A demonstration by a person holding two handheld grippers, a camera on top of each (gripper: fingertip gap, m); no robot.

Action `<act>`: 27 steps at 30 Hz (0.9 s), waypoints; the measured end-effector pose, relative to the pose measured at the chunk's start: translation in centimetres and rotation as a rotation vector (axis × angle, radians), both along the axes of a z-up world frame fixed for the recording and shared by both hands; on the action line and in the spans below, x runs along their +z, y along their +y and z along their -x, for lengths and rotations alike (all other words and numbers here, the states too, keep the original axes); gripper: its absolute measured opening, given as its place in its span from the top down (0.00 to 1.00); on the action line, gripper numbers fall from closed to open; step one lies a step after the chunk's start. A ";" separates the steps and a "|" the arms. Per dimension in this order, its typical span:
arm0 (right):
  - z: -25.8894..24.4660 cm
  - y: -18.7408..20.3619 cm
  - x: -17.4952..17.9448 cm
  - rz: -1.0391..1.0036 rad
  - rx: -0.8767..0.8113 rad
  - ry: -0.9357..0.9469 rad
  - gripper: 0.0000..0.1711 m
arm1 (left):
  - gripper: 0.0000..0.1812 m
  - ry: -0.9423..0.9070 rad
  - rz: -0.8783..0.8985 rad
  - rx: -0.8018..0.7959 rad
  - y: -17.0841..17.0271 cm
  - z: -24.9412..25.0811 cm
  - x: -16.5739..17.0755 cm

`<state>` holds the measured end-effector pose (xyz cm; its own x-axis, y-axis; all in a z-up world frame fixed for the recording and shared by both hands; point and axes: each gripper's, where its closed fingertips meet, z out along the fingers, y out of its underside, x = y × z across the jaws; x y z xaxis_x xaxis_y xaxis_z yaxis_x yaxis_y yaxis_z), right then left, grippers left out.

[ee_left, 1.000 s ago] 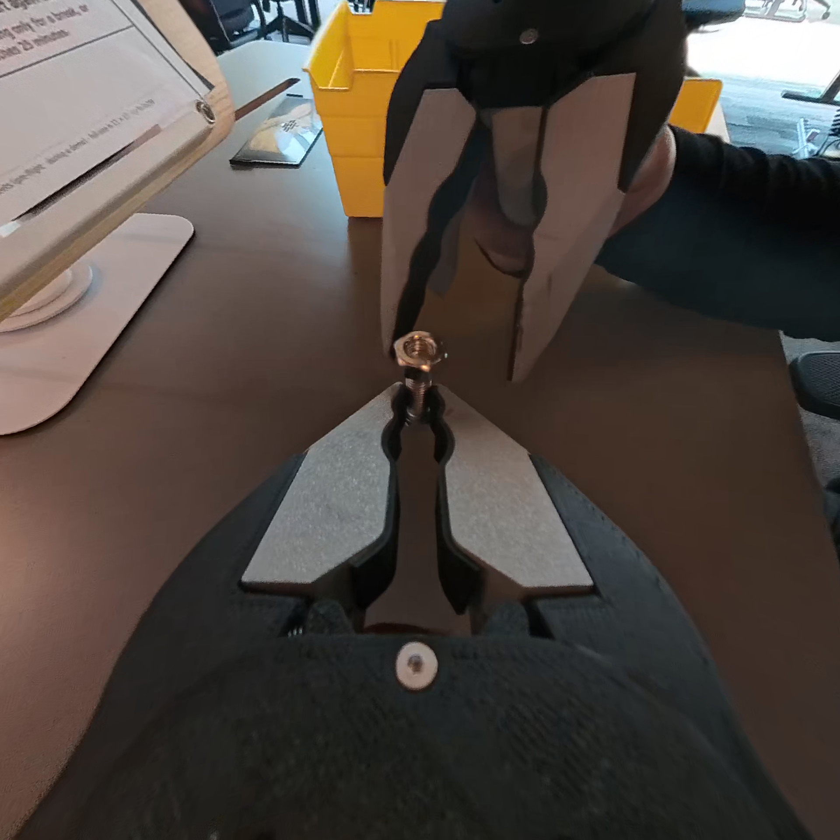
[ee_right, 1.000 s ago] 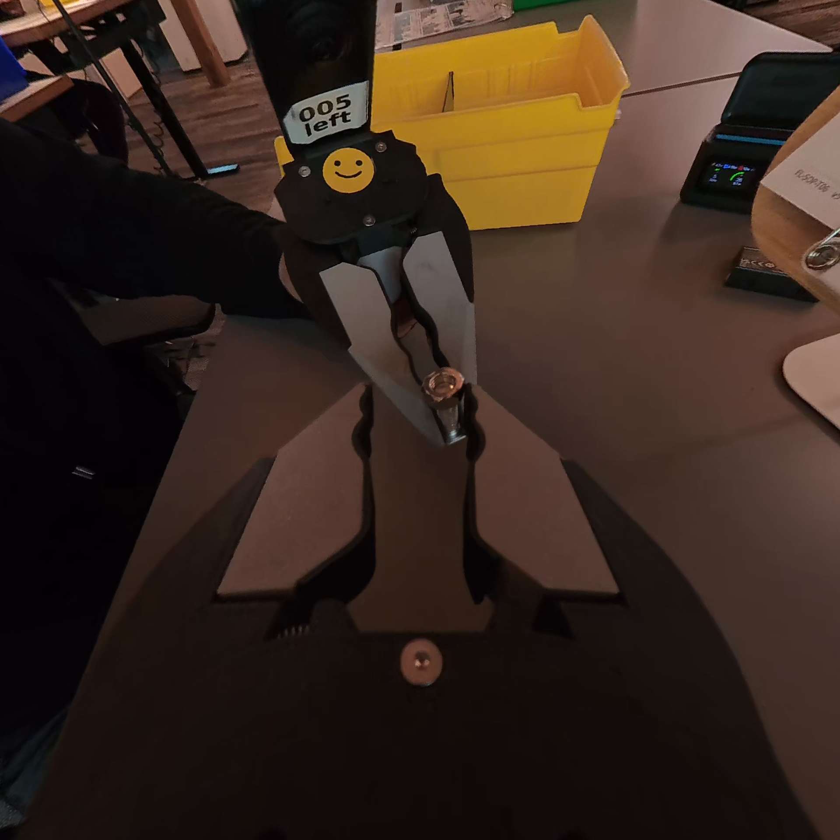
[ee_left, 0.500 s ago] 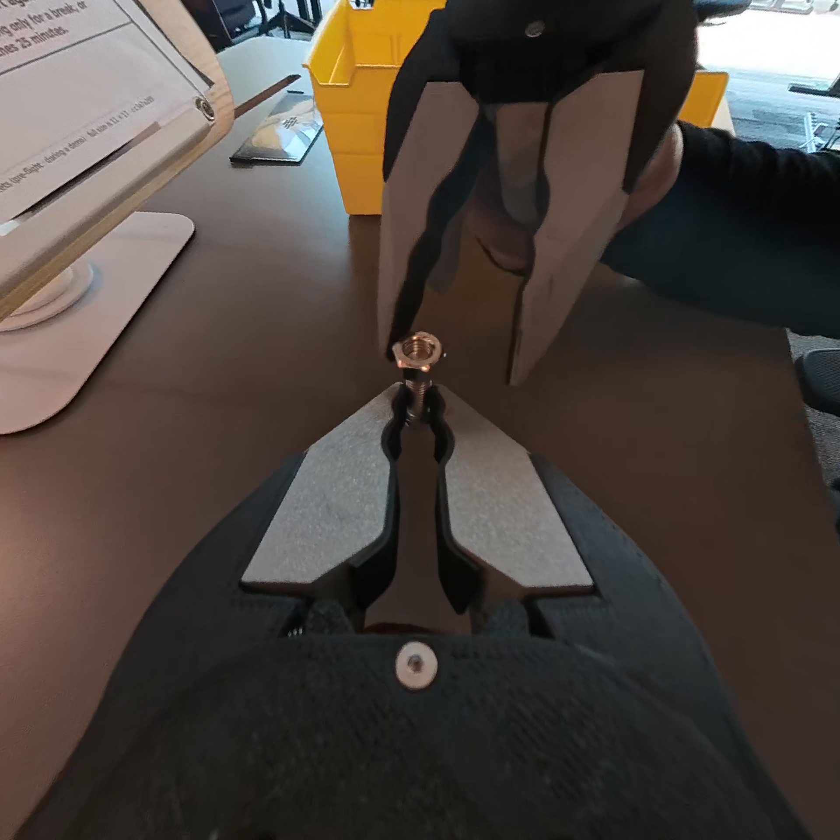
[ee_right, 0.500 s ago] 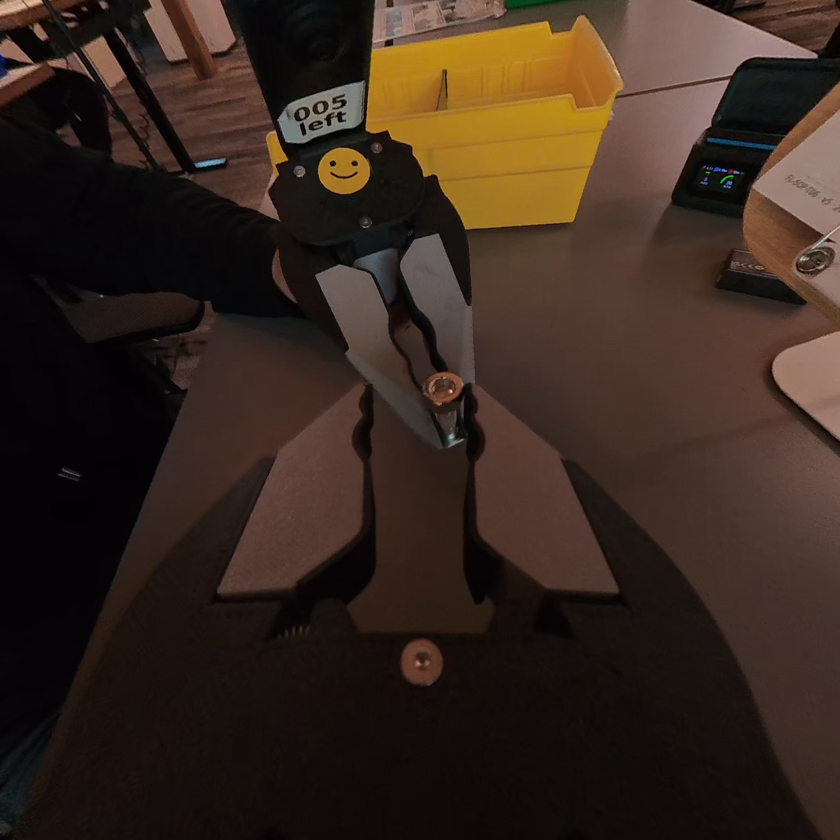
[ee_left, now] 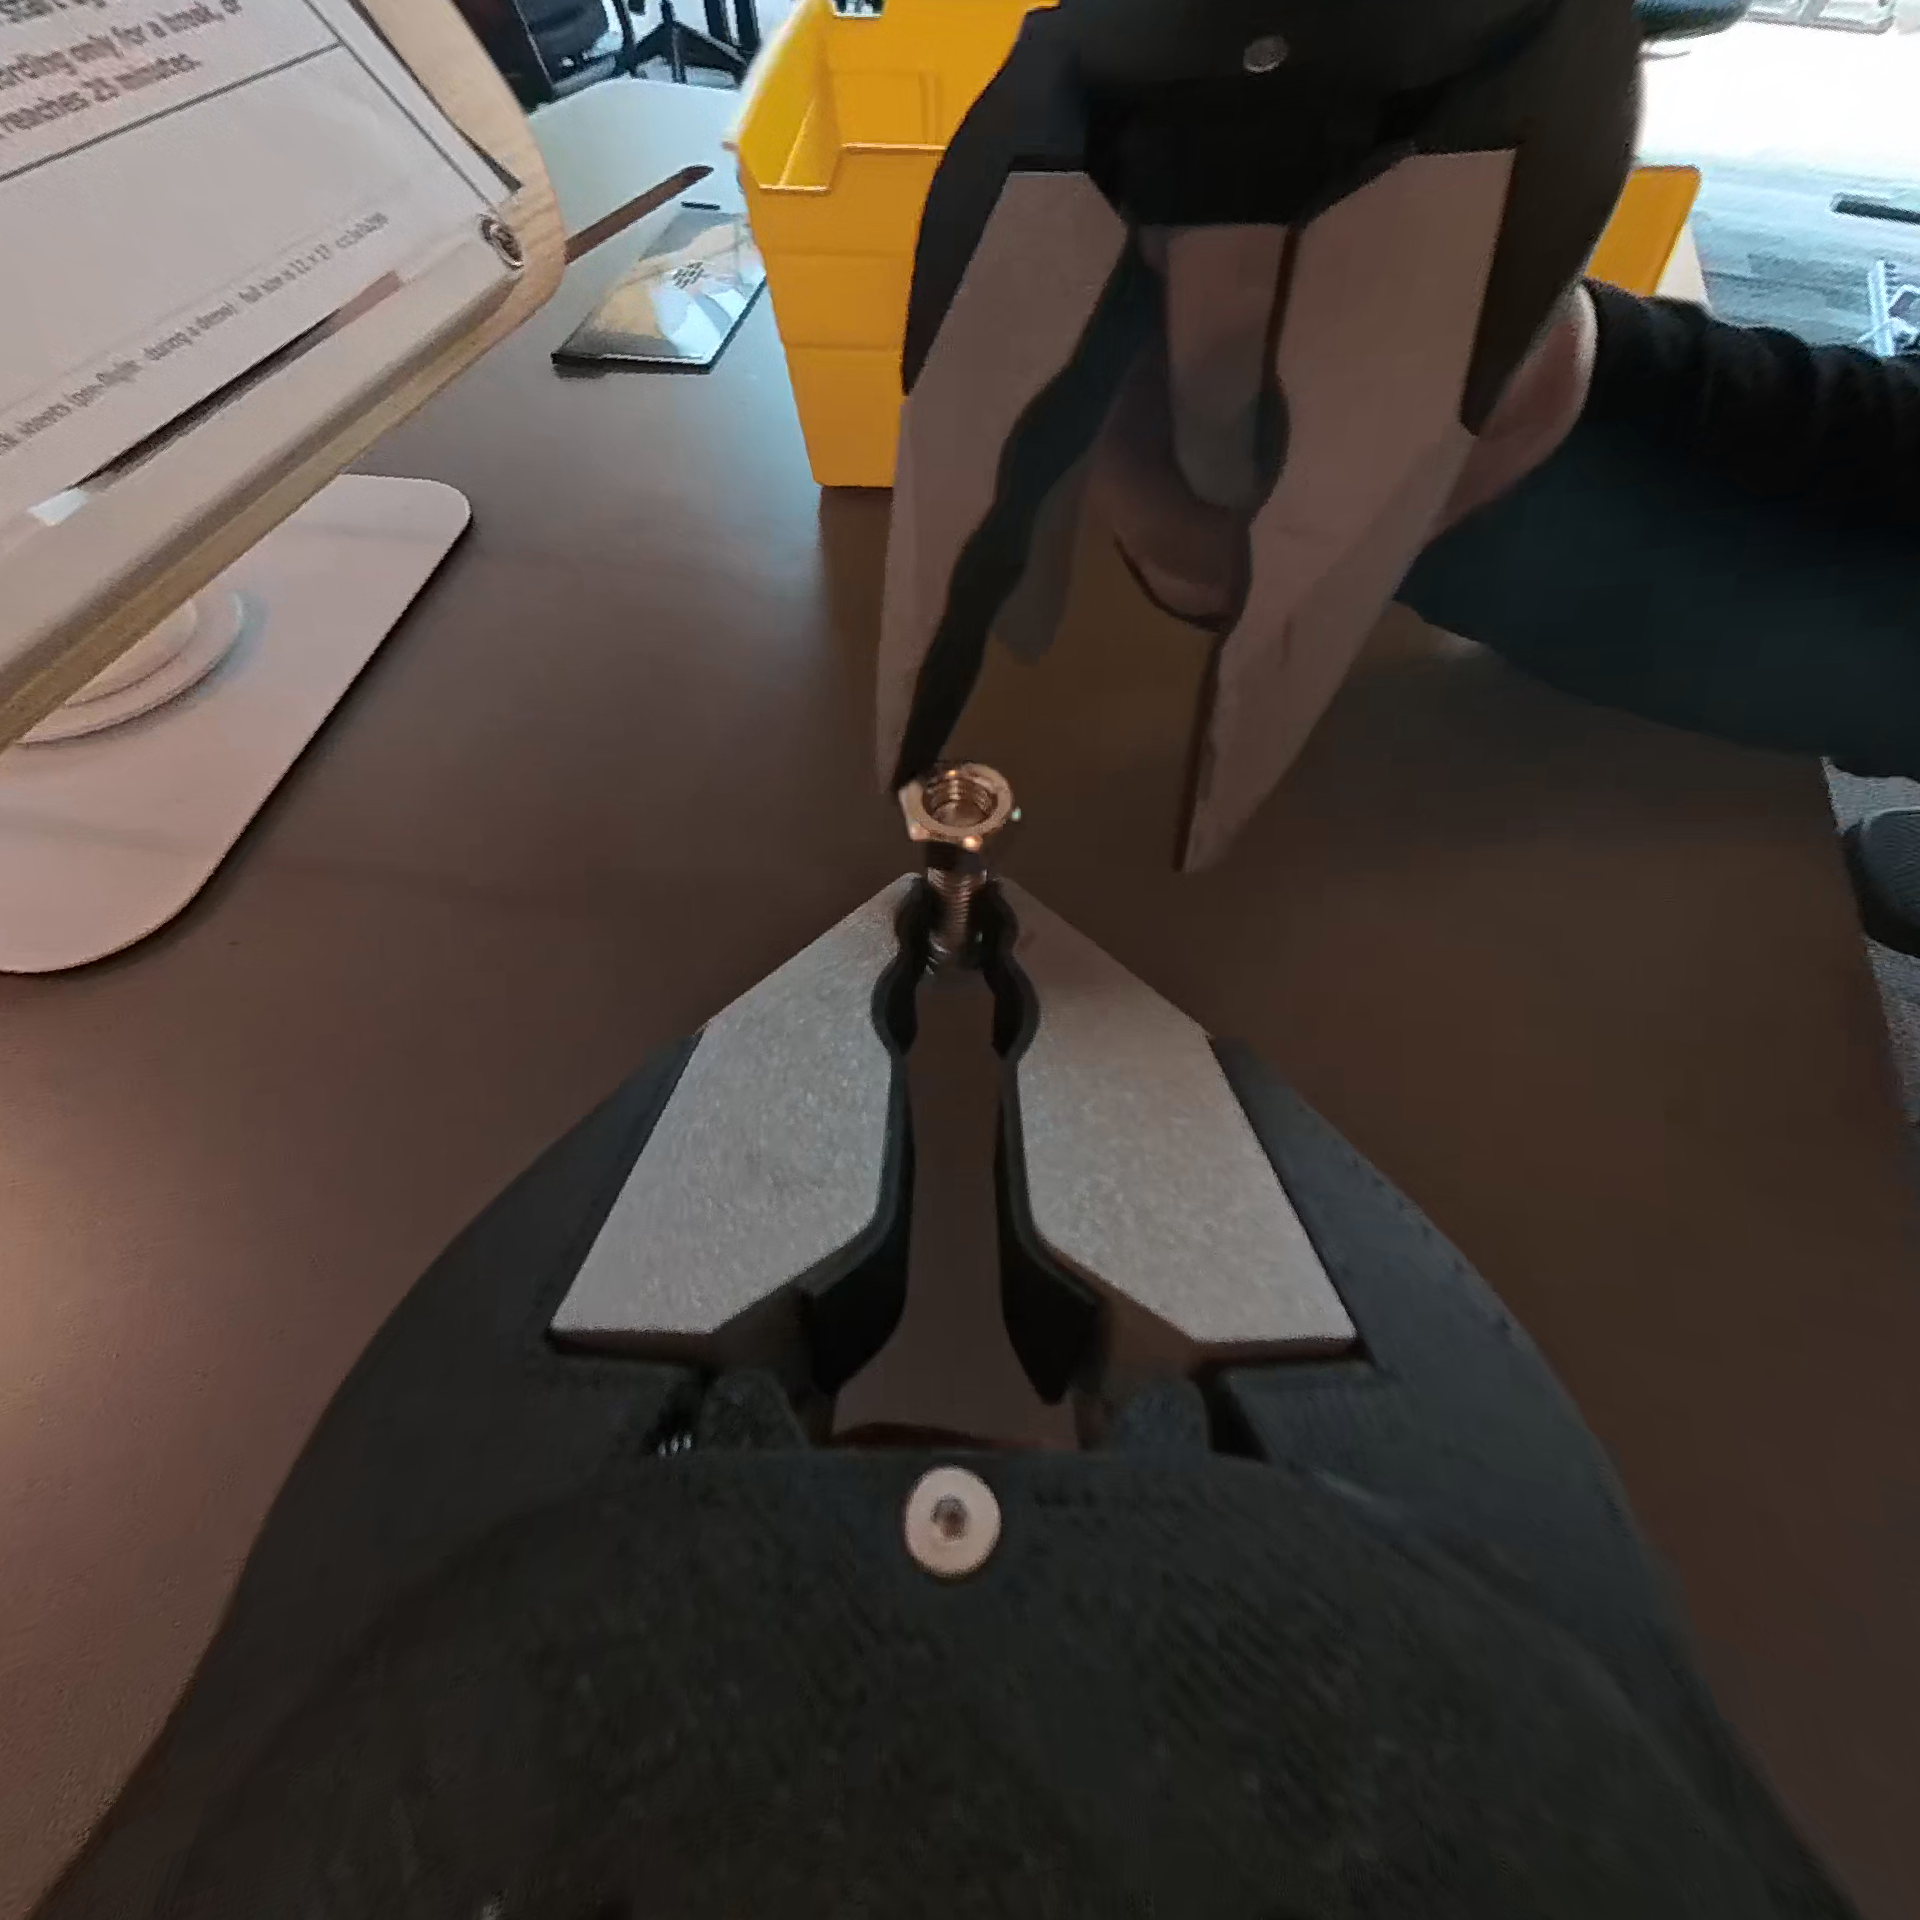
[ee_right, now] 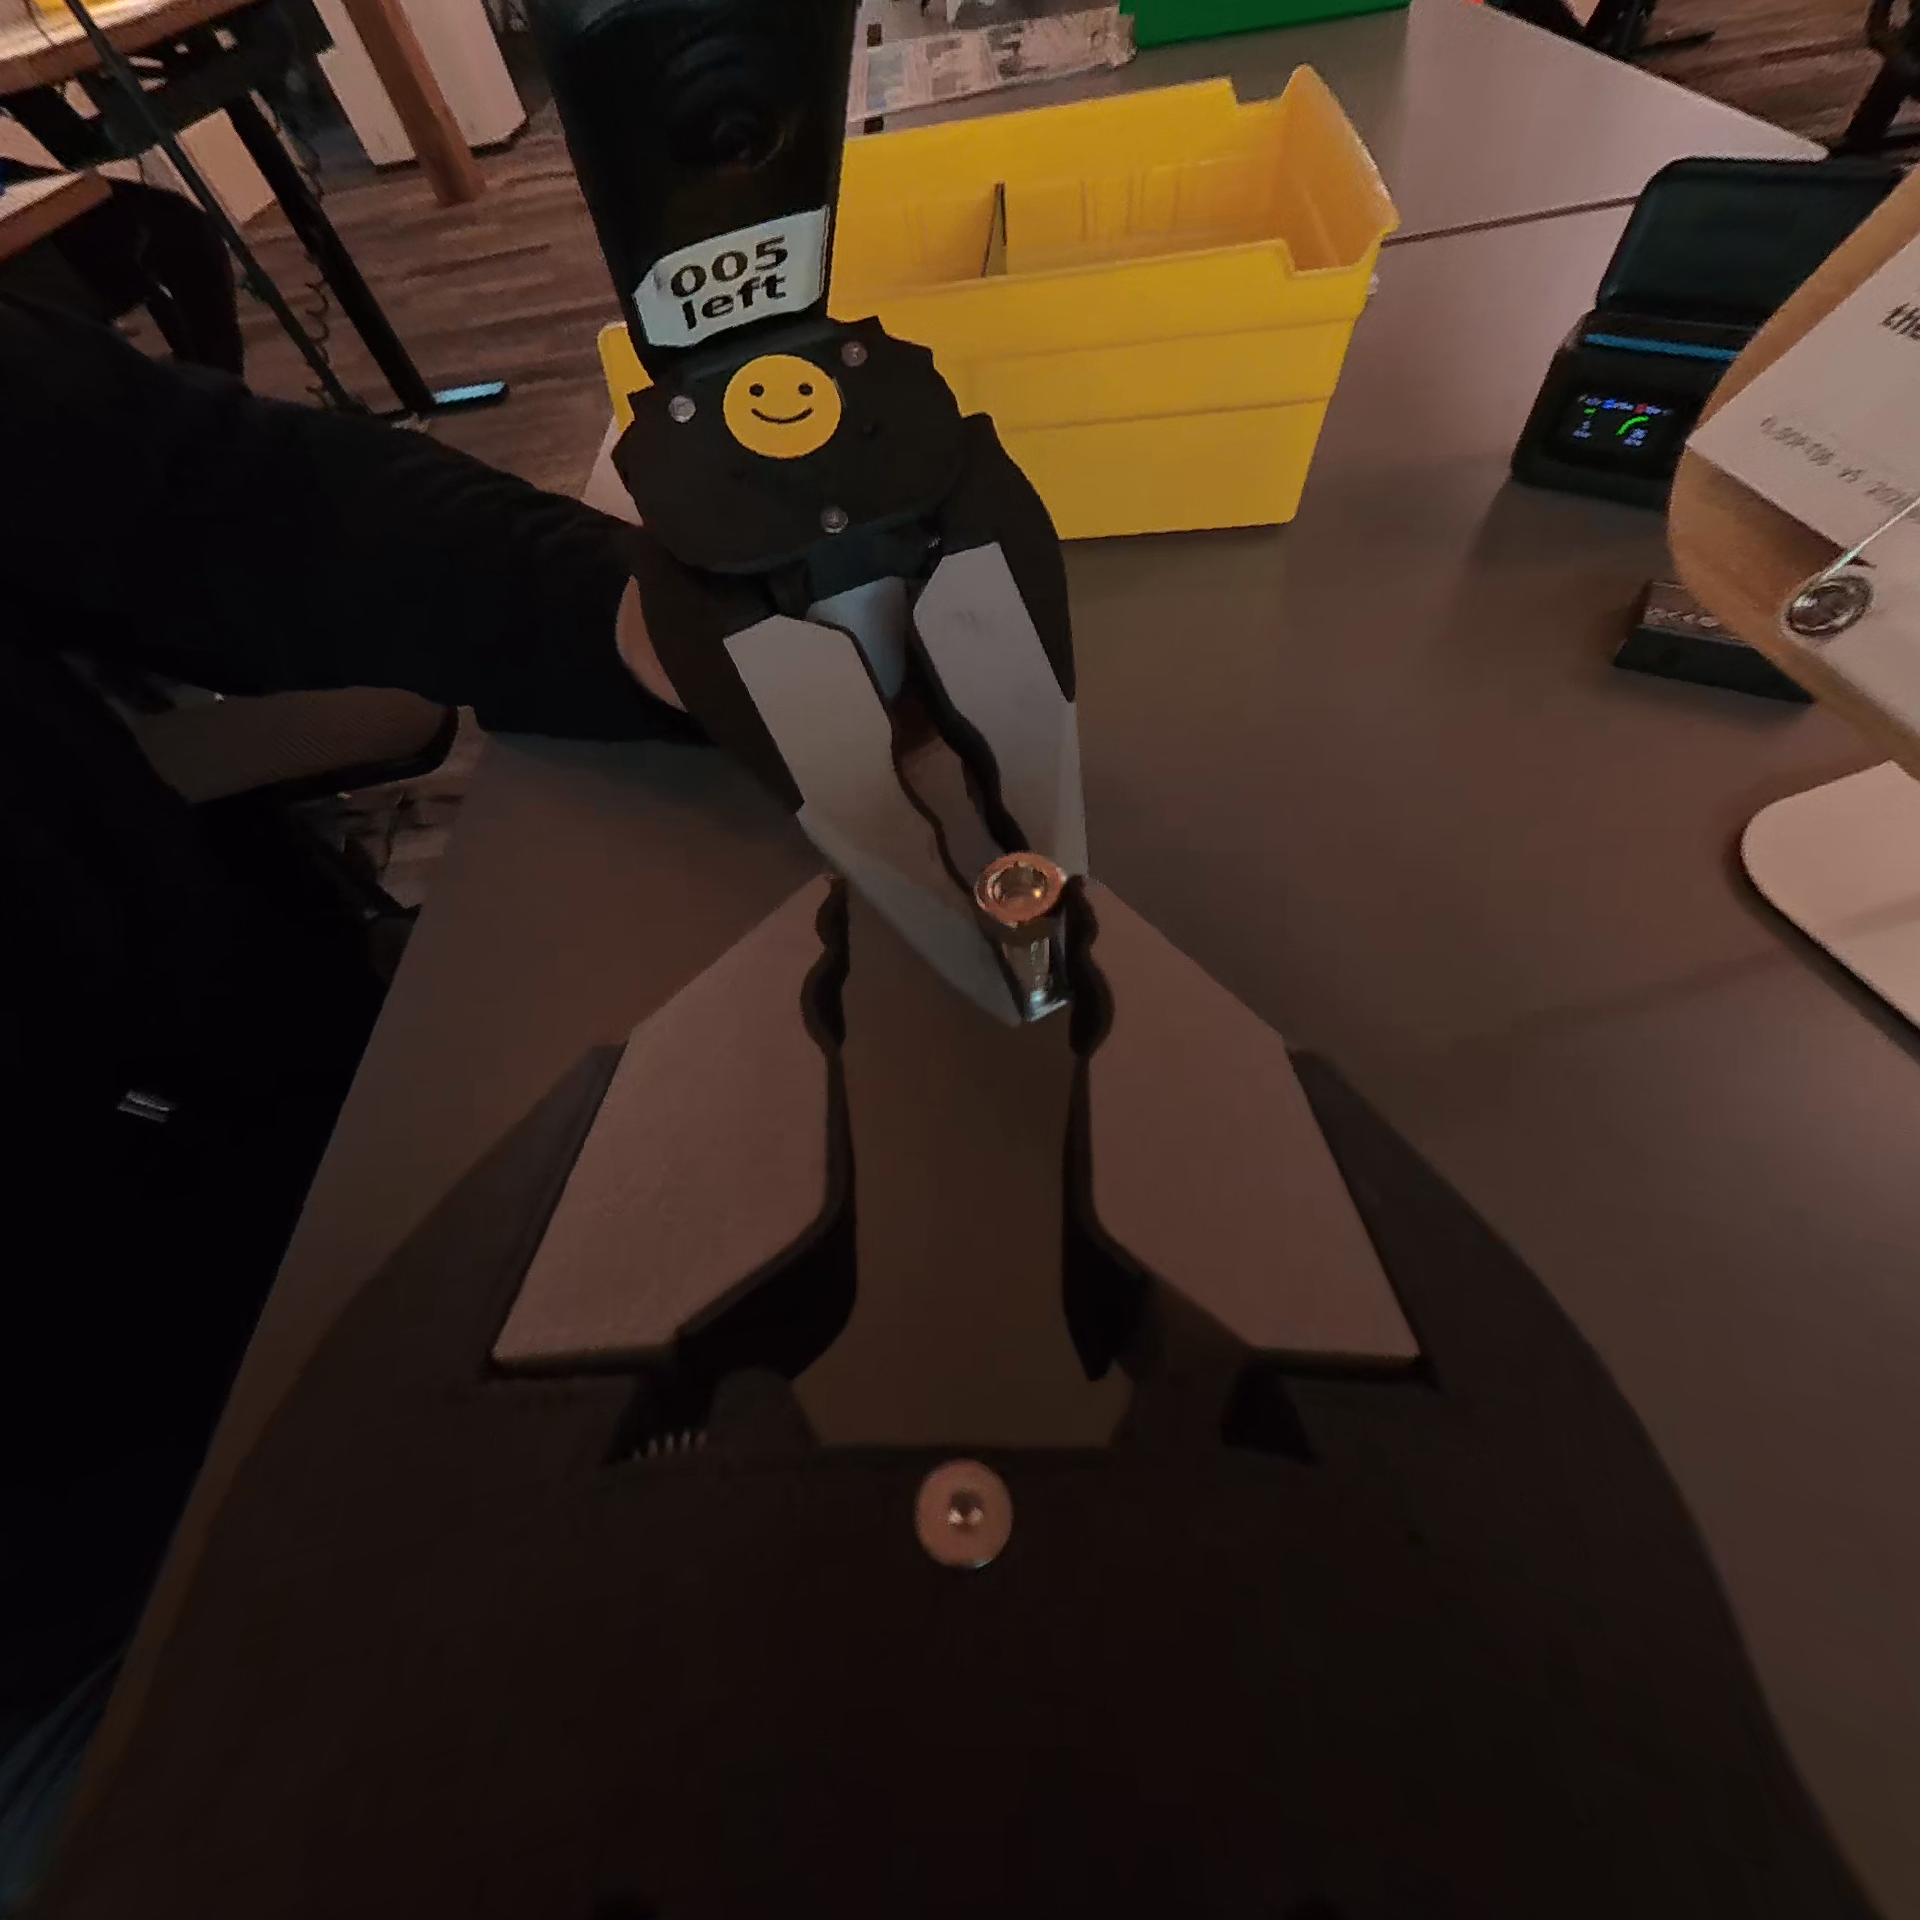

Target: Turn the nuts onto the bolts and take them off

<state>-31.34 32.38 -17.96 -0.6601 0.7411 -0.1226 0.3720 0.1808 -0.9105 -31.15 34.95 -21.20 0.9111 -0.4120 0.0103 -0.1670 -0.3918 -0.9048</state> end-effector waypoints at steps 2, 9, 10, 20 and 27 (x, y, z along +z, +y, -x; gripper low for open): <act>0.0 0.5 0.1 -0.019 -0.015 0.007 0.79 | 0.96 -0.014 -0.006 0.037 0.1 0.9 0.3; 0.4 1.0 1.5 0.046 -0.056 0.056 0.77 | 0.96 -0.032 -0.044 -0.023 -0.2 -0.5 1.2; 0.4 0.7 1.3 0.048 -0.046 0.050 0.76 | 0.96 -0.028 -0.051 -0.043 -0.3 -1.1 1.3; -0.7 0.6 2.4 0.069 0.009 0.086 0.84 | 0.96 -0.035 -0.064 0.055 -0.1 1.2 1.7; 0.6 0.6 3.0 0.150 -0.049 0.097 0.74 | 0.96 -0.067 -0.063 0.028 -0.2 0.2 1.9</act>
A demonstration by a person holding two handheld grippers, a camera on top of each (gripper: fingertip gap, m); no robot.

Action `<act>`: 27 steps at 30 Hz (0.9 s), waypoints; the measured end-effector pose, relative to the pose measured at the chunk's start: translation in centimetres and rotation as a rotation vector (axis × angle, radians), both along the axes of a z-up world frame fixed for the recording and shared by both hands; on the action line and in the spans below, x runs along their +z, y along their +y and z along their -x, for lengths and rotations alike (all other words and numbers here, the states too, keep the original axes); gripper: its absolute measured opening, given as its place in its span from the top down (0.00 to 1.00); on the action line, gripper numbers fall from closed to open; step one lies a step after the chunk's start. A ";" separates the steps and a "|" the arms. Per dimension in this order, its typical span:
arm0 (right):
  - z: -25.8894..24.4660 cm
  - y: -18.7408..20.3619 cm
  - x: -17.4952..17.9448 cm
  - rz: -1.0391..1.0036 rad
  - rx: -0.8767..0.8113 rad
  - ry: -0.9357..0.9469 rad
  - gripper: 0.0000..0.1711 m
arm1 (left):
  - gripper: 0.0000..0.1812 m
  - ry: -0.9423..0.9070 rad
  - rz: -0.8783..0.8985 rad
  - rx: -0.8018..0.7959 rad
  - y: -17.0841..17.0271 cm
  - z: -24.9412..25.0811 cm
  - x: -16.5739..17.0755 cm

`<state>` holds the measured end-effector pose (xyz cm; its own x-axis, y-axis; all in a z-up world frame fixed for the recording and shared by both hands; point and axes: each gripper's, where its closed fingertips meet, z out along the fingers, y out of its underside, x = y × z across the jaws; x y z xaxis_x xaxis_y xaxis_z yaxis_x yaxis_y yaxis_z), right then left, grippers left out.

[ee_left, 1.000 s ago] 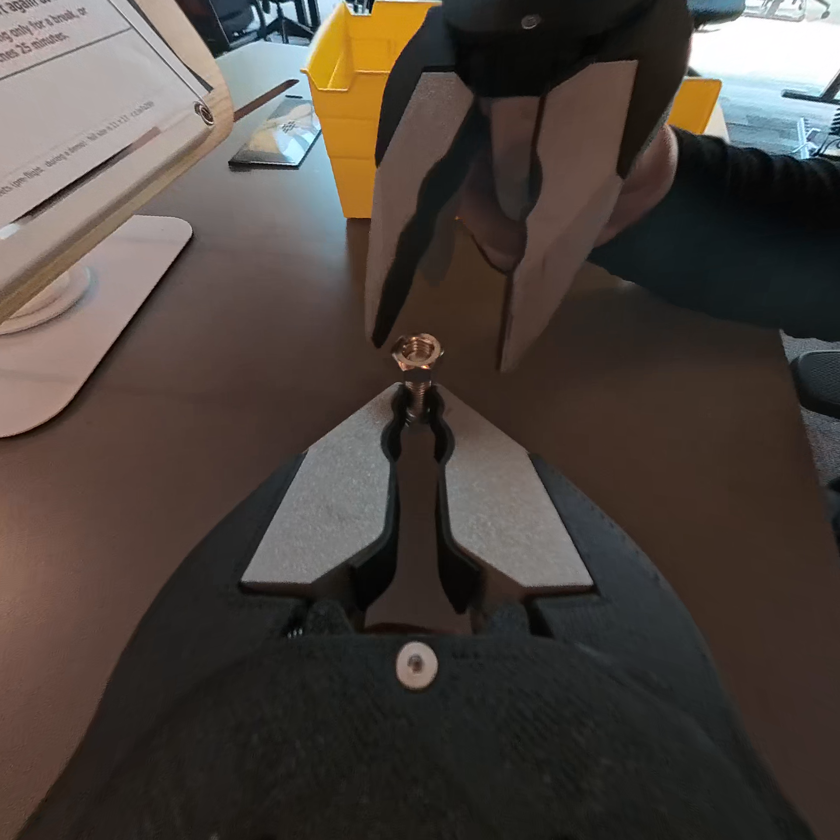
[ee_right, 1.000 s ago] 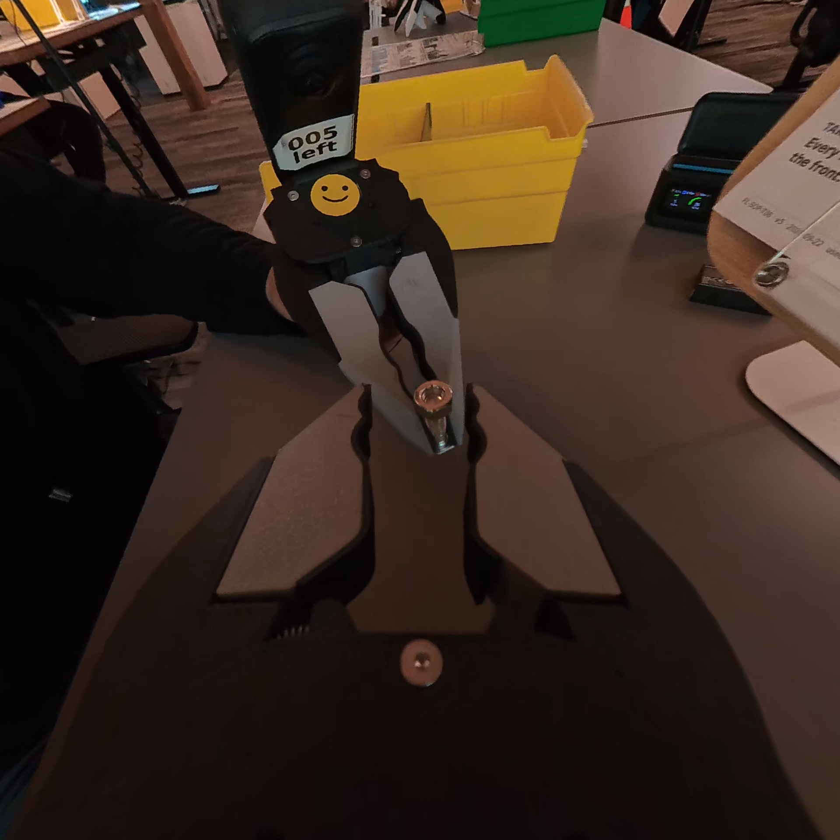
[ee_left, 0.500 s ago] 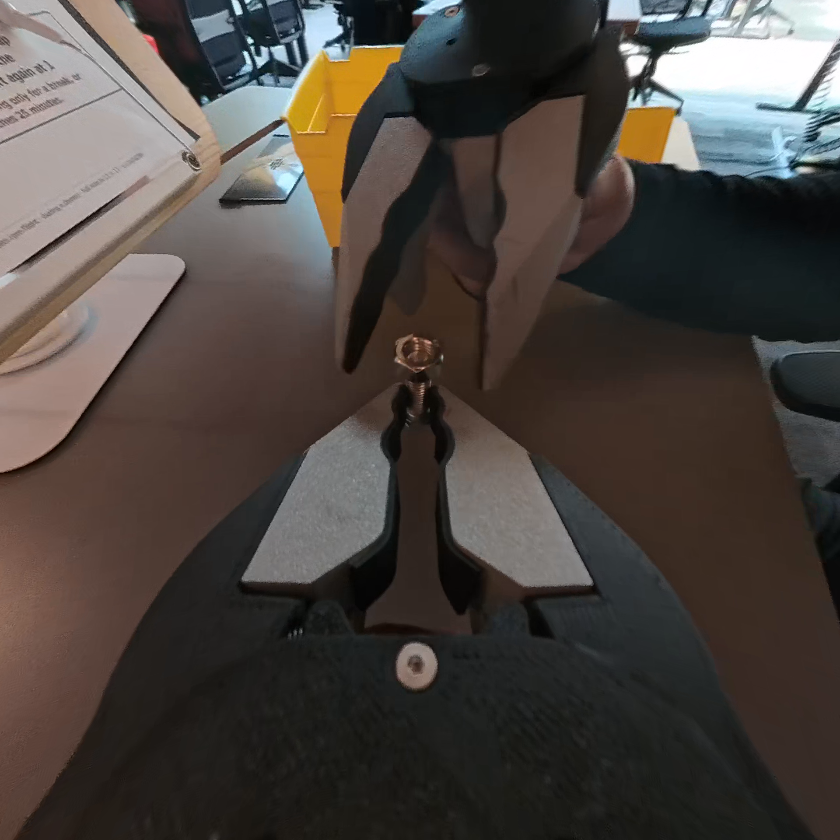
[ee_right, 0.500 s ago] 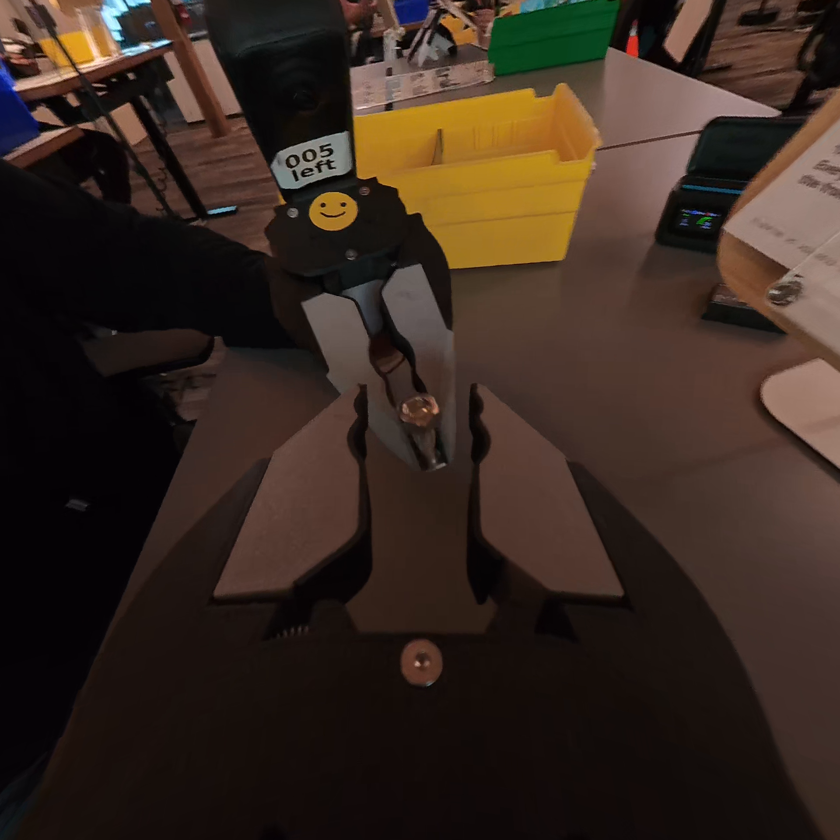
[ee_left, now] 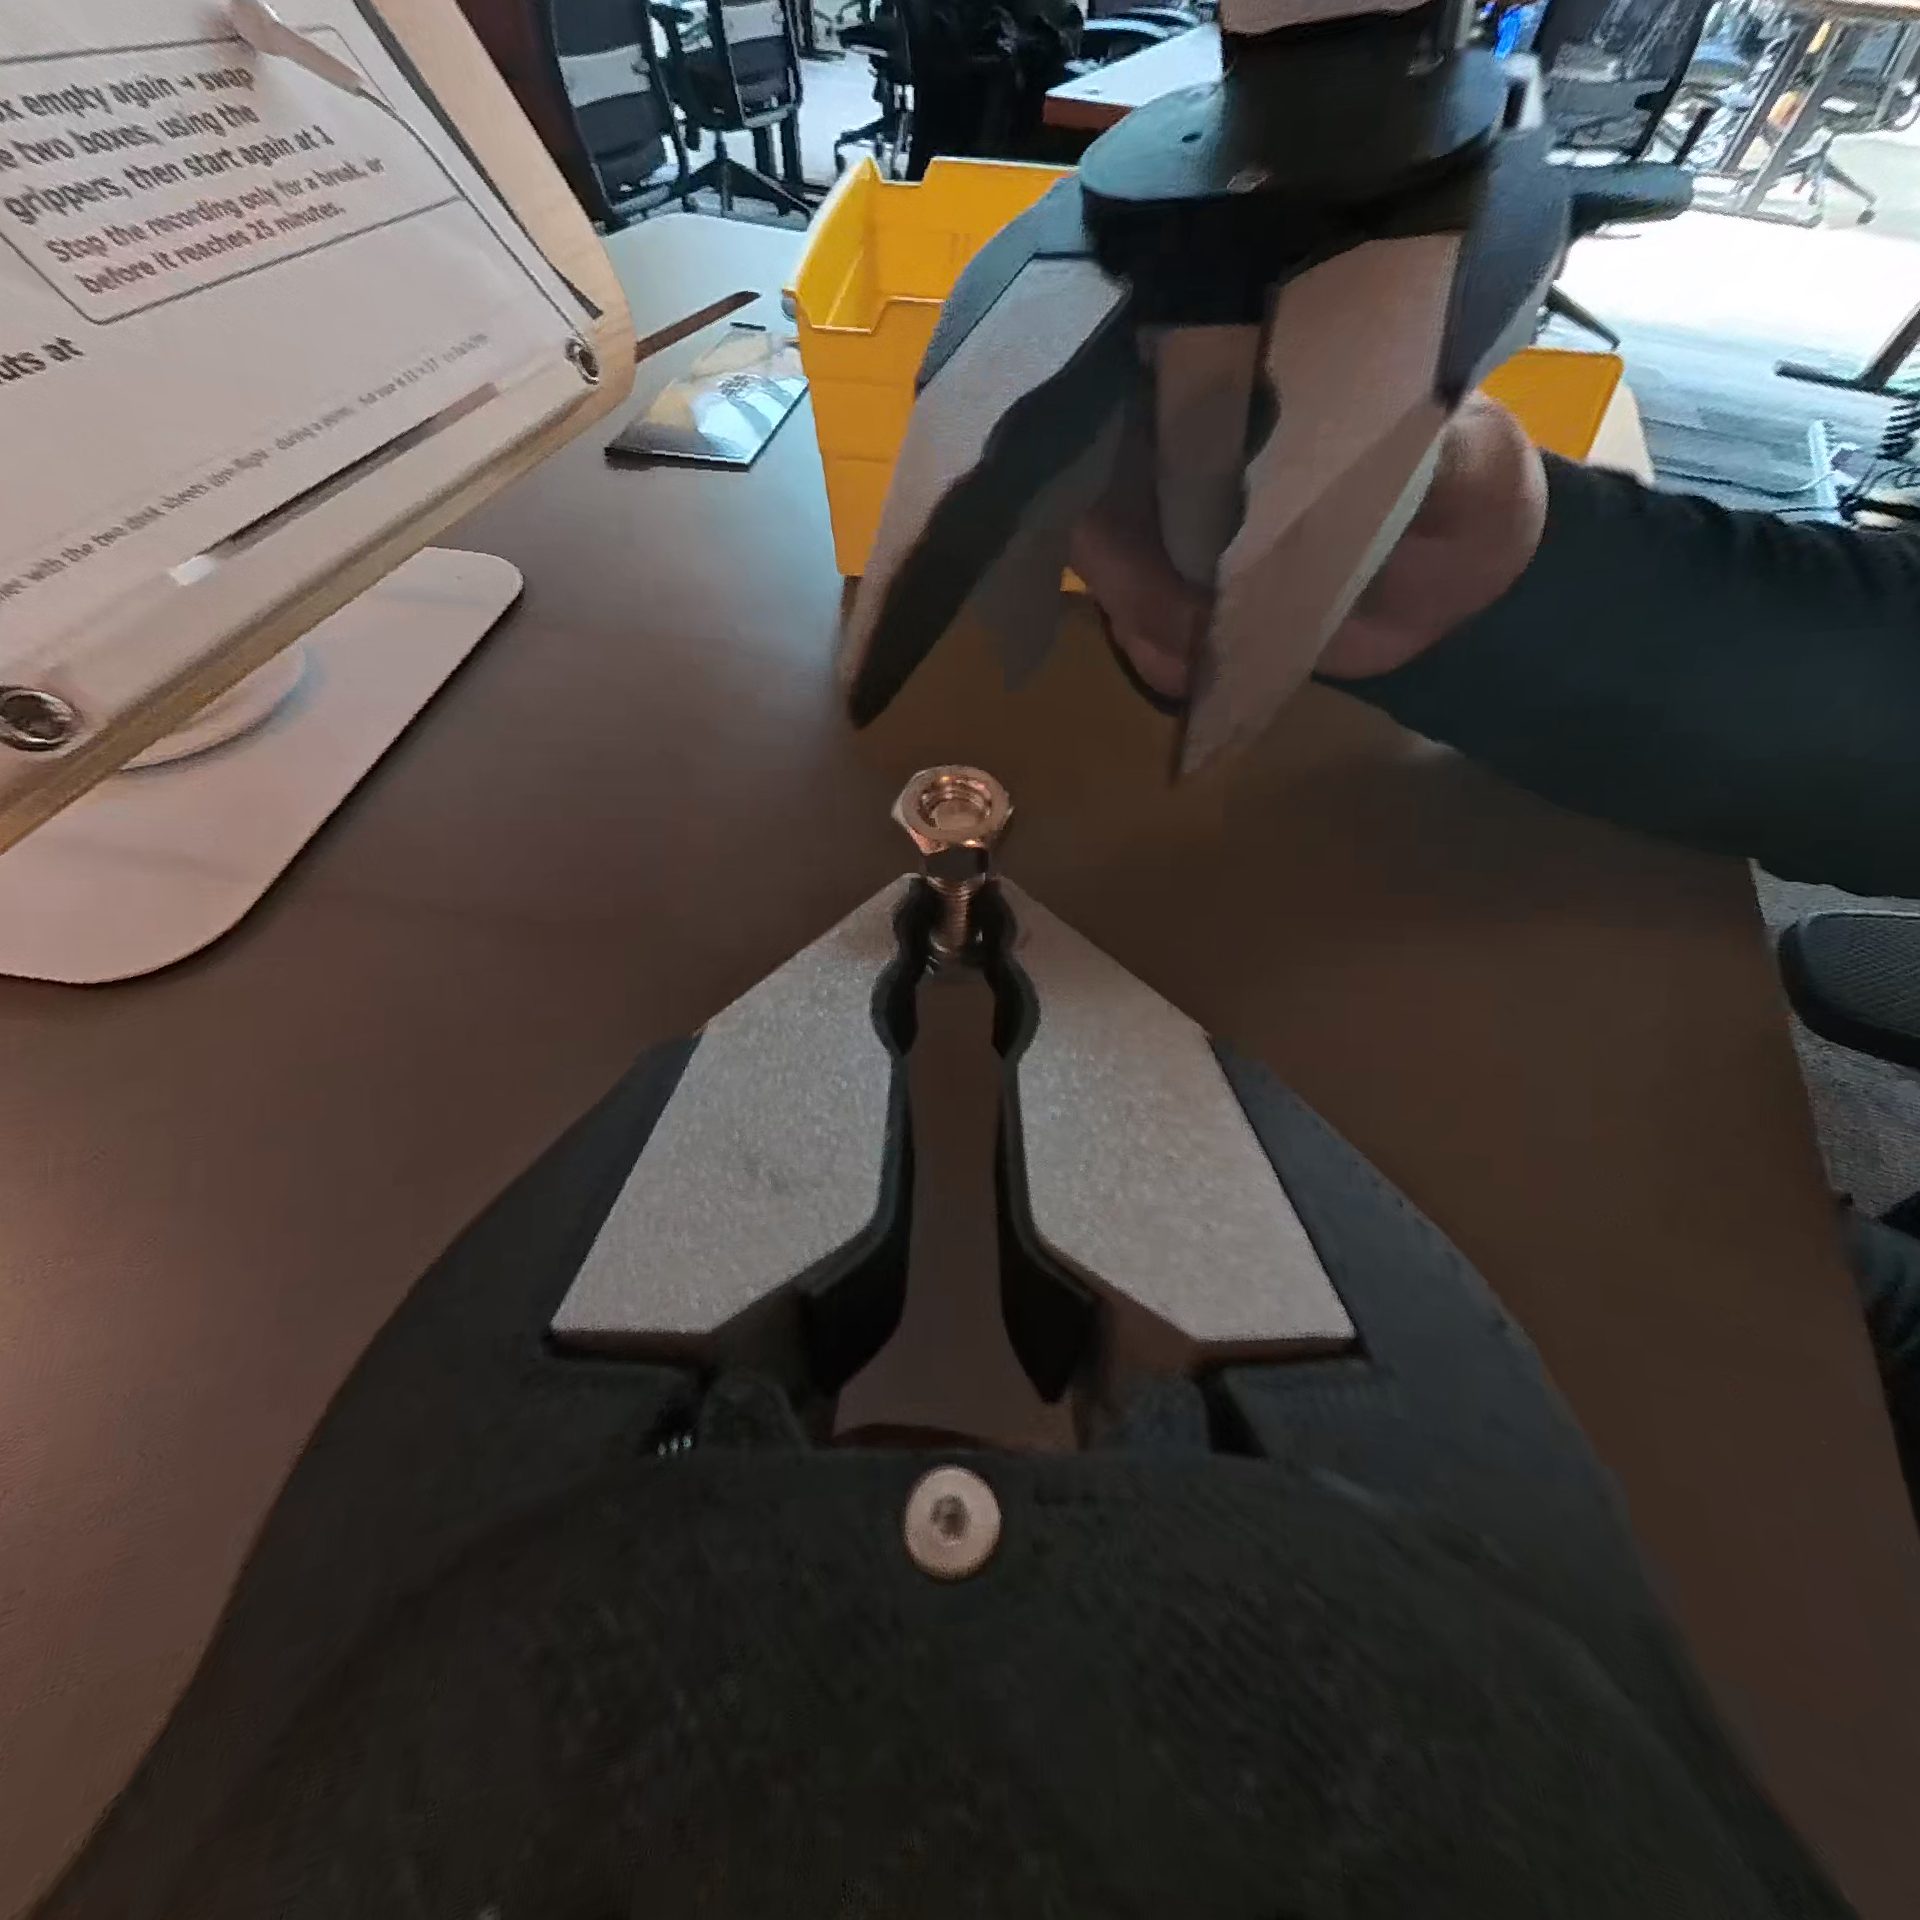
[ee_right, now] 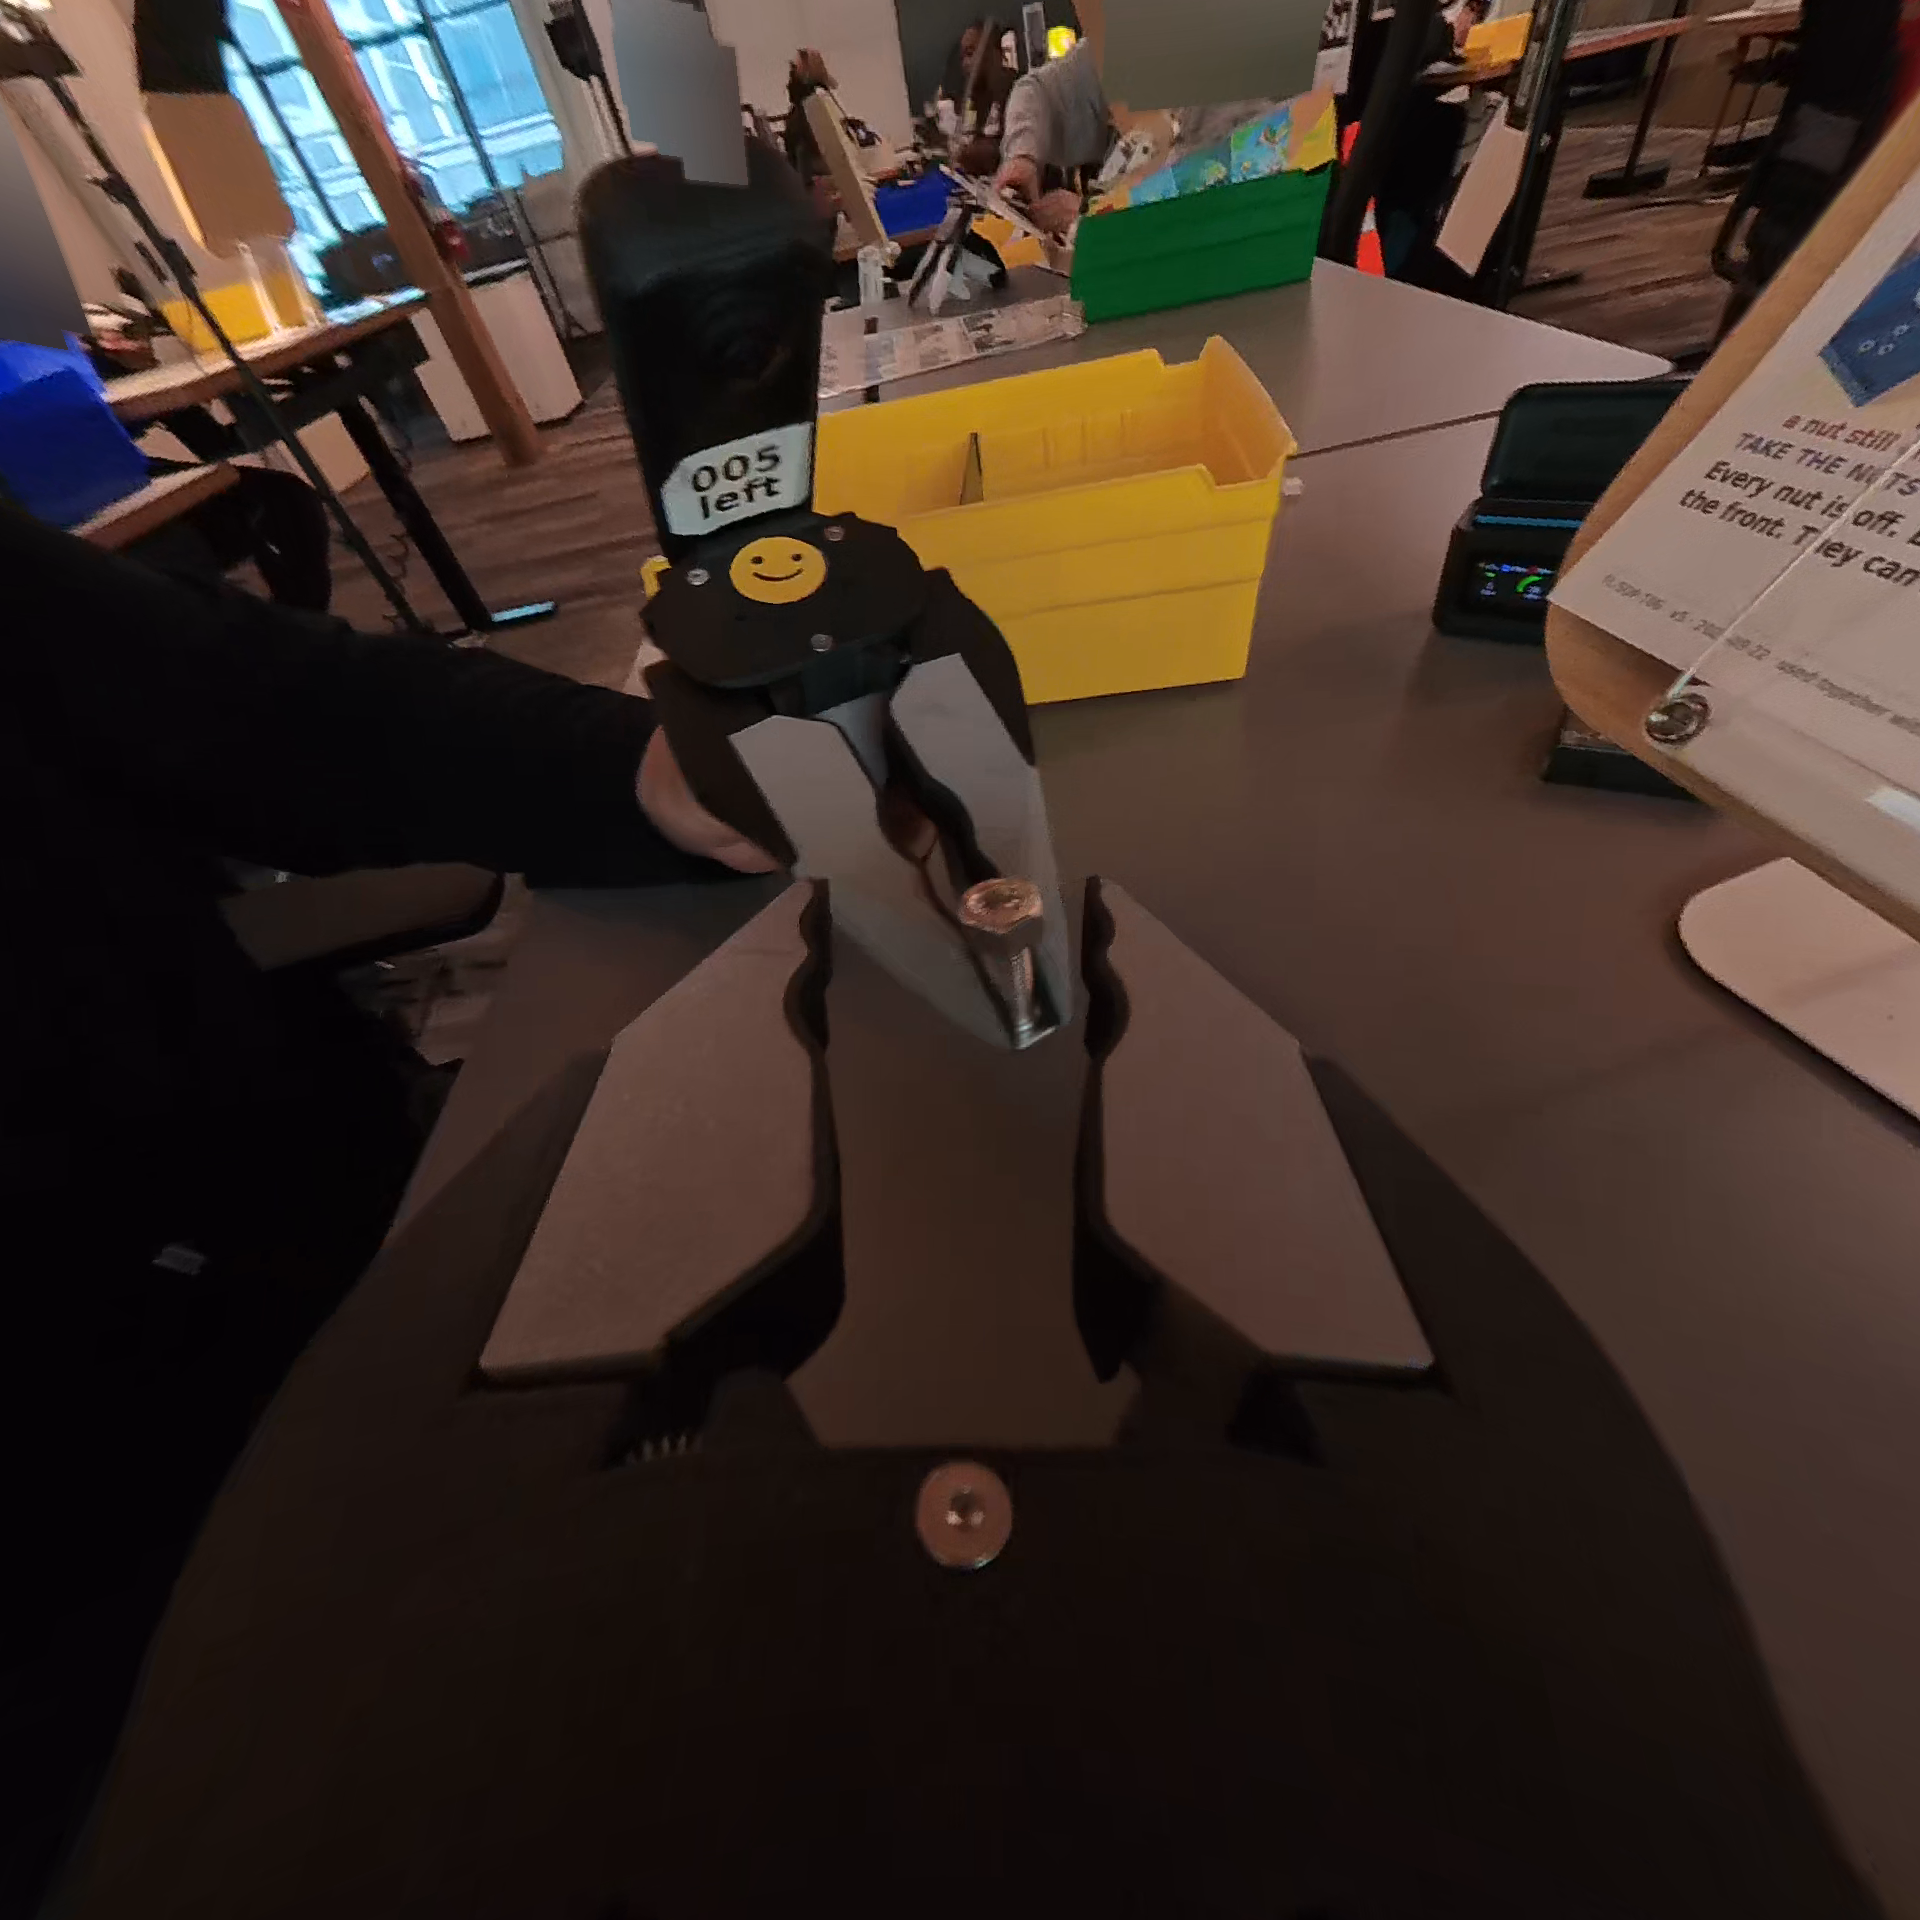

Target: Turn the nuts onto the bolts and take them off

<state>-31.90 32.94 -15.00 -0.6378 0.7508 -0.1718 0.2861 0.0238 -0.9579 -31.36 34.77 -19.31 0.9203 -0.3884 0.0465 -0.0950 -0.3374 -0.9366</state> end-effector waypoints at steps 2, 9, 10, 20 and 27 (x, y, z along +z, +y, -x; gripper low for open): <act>0.6 0.0 -0.6 -0.013 -0.027 -0.018 0.74 | 0.96 -0.025 0.009 -0.021 0.0 -0.5 -0.2; -0.6 0.2 -0.2 -0.028 0.019 -0.010 0.84 | 0.96 -0.036 0.028 0.081 0.3 2.4 -0.4; -0.5 0.6 0.3 -0.010 0.002 0.006 0.84 | 0.96 -0.038 0.030 0.082 0.3 2.6 -0.5; -0.4 -0.2 -1.6 -0.047 0.034 -0.085 0.93 | 0.96 -0.028 0.042 0.064 0.7 1.6 -1.3; 0.3 1.1 -0.1 0.036 -0.036 -0.016 0.72 | 0.96 -0.054 0.017 -0.003 0.3 0.5 -0.5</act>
